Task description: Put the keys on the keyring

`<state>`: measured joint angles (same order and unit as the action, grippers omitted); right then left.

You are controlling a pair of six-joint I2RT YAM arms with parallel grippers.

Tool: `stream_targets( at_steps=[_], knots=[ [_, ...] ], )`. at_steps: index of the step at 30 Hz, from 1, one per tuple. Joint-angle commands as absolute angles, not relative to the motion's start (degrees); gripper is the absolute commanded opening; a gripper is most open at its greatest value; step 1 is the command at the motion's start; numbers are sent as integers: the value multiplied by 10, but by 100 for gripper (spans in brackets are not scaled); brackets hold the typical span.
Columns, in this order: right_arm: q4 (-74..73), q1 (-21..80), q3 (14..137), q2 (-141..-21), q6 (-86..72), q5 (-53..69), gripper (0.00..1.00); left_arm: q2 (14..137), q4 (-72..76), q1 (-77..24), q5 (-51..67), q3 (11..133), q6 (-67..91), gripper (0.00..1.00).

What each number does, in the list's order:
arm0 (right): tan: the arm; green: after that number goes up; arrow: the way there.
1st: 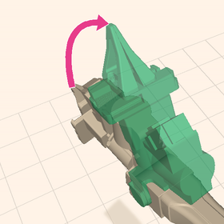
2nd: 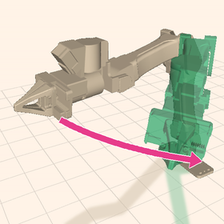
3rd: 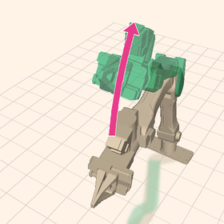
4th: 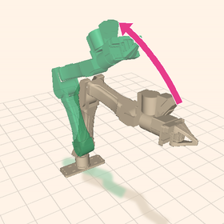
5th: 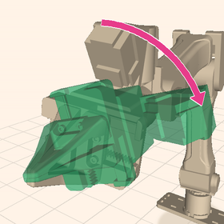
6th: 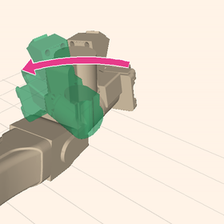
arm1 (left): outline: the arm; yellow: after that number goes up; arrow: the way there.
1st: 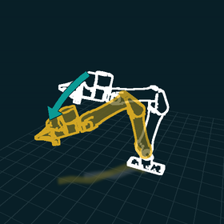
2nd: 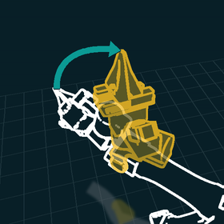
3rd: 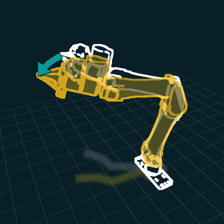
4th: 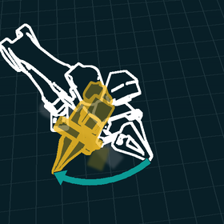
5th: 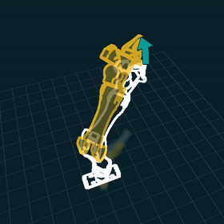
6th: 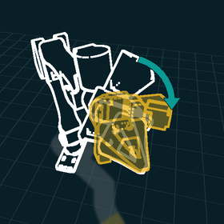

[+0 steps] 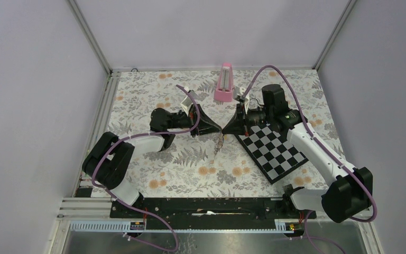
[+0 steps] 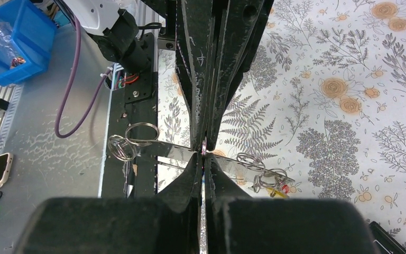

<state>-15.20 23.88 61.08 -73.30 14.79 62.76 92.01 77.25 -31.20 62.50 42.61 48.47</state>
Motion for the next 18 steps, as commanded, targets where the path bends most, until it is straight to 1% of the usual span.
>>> stream_targets(
  at_steps=[1,3,4,7,10,12,18],
  knots=[
    [-196,238,632,-723,209,612,0,907,793,-313,625,432,461,2],
    [-232,243,639,-720,244,585,0,900,756,-311,645,447,430,11],
    [-247,247,639,-719,259,571,0,895,711,-310,659,459,402,16],
    [-273,266,635,-722,287,535,0,876,466,-312,678,522,237,27],
    [-288,288,634,-726,302,503,0,867,242,-319,670,579,55,33],
    [-288,293,635,-729,302,495,0,870,148,-324,667,603,-26,34],
    [-279,296,638,-731,293,494,0,873,120,-333,670,607,-61,36]
  ],
)
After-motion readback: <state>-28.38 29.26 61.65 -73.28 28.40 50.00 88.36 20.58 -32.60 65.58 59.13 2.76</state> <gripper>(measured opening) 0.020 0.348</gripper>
